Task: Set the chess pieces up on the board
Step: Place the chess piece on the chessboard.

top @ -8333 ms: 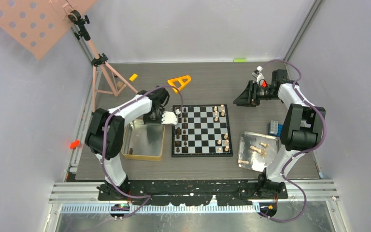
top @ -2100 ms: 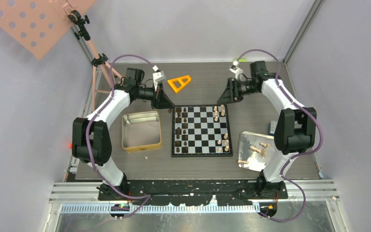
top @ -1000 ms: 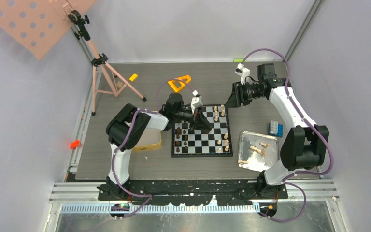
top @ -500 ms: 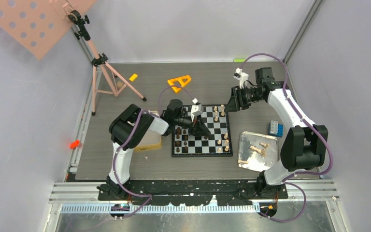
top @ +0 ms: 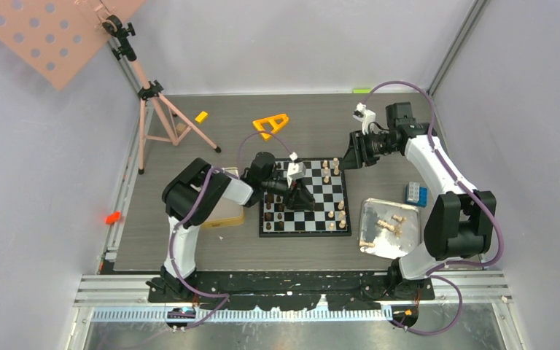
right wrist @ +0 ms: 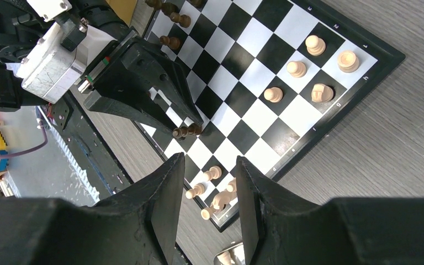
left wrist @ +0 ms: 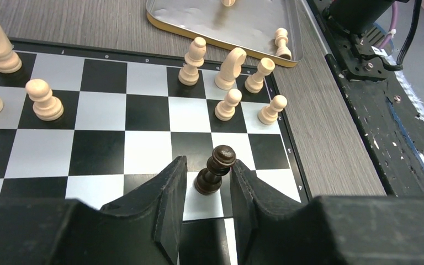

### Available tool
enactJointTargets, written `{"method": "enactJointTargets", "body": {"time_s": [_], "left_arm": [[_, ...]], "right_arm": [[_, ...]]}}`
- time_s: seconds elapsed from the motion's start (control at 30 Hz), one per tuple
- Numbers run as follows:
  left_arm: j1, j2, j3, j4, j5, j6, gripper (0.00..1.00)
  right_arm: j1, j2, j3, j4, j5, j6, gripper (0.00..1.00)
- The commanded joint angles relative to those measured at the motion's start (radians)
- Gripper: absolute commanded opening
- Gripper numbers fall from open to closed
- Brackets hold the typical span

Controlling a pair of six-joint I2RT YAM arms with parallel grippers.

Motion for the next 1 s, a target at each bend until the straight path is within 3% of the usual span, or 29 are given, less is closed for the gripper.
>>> {"method": "enactJointTargets", "body": {"time_s": [0.0,0.43,0.97], "left_arm": [[-0.002,-0.089,0.03,-0.103,-0.032,0.088,0.37],[-0.034,-0.146,0.11,-0.437,-0.08,0.299,0.37],[-0.037,-0.239,0.154,-0.593,-0.091,0.324,0.0]], "right_arm": [[0.003,-0.051,-0.009,0.025,-0.016,-0.003,0.45],[0.002,-0.039,-0.019,0.029,-0.016,-0.007,0.45],[0.002,-0.032,-0.024,0.022,-0.015,-0.017,0.45]]}}
